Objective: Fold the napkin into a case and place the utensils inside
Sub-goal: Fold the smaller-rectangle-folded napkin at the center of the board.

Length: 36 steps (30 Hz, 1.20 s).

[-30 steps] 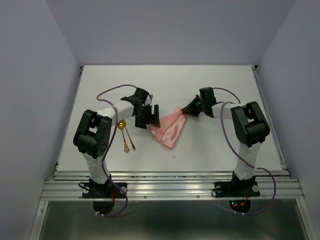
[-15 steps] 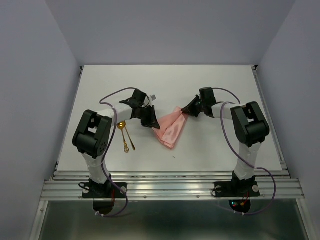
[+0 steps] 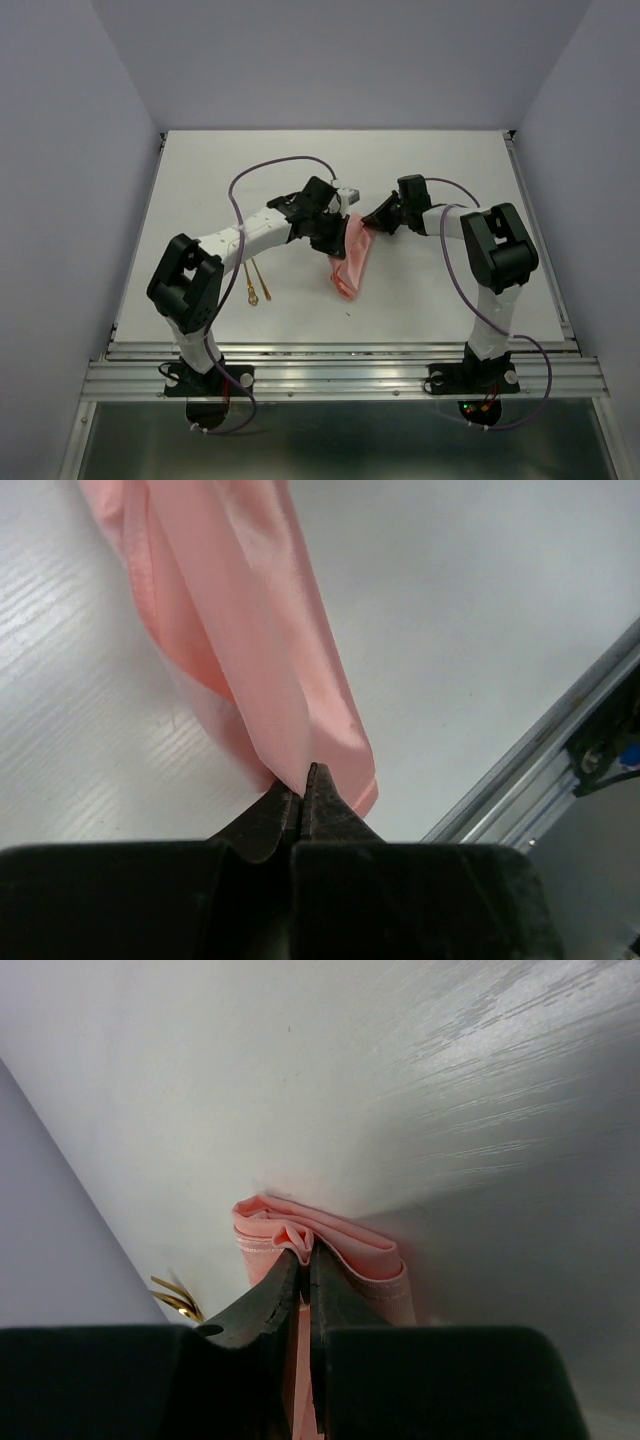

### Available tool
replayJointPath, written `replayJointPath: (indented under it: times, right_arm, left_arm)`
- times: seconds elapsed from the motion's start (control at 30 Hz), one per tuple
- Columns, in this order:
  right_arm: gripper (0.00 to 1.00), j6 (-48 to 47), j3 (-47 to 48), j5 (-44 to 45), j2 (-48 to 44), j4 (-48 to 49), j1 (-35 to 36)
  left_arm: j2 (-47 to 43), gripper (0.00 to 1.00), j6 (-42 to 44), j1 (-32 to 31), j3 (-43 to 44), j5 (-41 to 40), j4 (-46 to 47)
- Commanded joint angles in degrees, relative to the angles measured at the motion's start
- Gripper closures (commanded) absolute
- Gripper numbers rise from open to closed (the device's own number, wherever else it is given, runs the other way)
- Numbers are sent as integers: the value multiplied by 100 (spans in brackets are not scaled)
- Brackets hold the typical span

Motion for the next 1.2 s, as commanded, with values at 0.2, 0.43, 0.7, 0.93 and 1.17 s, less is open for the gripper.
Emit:
replayJointPath:
  times: [0.2,0.43,0.7,0.93,1.17]
  right_arm:
    - [99,-47,-139,521,380,-660,15]
    - [99,-39,-227,477,362,-581,15]
    - [99,-47,-279,468,301,-563,15]
    - [99,-38,-376,442,231,-563,15]
    - [99,-47,-385,398,230,-563,15]
  left_arm:
    - [506,31,741,-1350,1036,-1787,-1312]
    - [752,35,479,-1772,1255,-3254,-1734]
    - [445,41,354,-2009,1159,-3283,-1462]
    - [515,44,161,-2335,1273,-3395,-1418]
    - [514,32,135,-2344,1475,-3571,-1418]
